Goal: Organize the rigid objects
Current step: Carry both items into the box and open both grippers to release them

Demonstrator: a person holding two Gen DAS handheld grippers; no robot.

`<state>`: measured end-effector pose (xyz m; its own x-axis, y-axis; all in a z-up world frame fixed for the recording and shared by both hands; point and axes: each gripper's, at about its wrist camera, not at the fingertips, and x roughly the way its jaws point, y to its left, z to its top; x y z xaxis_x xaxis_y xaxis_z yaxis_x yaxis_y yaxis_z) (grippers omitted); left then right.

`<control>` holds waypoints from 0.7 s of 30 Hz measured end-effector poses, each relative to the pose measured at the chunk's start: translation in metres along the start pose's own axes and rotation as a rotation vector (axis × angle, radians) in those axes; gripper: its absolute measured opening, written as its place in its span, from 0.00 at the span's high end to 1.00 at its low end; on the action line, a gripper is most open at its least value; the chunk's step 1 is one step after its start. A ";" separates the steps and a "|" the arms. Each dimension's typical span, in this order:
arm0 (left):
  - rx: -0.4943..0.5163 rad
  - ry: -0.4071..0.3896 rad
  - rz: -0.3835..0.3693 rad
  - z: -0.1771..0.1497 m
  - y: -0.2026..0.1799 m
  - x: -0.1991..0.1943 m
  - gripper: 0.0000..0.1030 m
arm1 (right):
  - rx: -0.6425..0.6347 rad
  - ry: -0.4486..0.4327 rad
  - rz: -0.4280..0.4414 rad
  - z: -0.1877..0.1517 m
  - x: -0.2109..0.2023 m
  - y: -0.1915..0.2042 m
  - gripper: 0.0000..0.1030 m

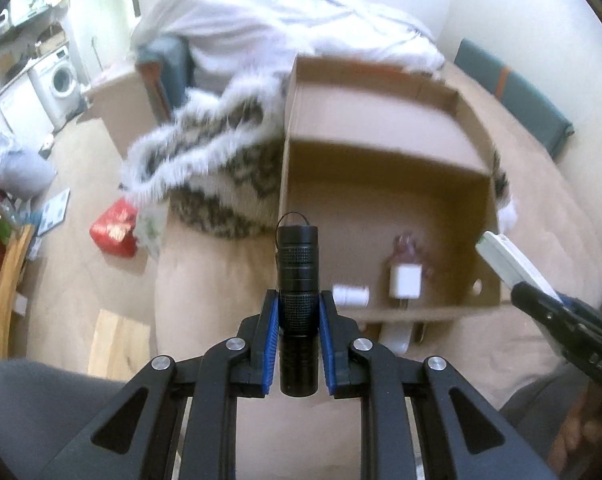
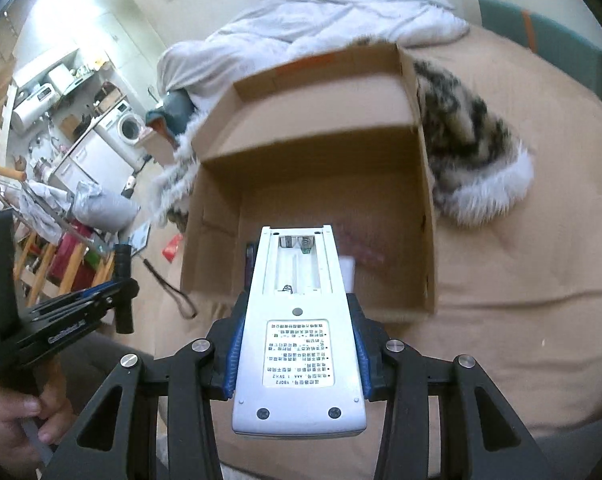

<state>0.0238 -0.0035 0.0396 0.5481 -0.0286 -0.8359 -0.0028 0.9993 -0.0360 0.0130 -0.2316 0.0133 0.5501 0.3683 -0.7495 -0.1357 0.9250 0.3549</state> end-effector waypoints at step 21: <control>0.014 -0.013 -0.106 0.089 -0.032 0.042 0.83 | -0.015 -0.047 -0.025 0.085 0.032 -0.006 0.56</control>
<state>0.1216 -0.0345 0.0542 0.5556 -0.1338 -0.8206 0.0671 0.9910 -0.1161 0.1014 -0.2335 0.0340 0.5915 0.3402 -0.7310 -0.1334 0.9354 0.3274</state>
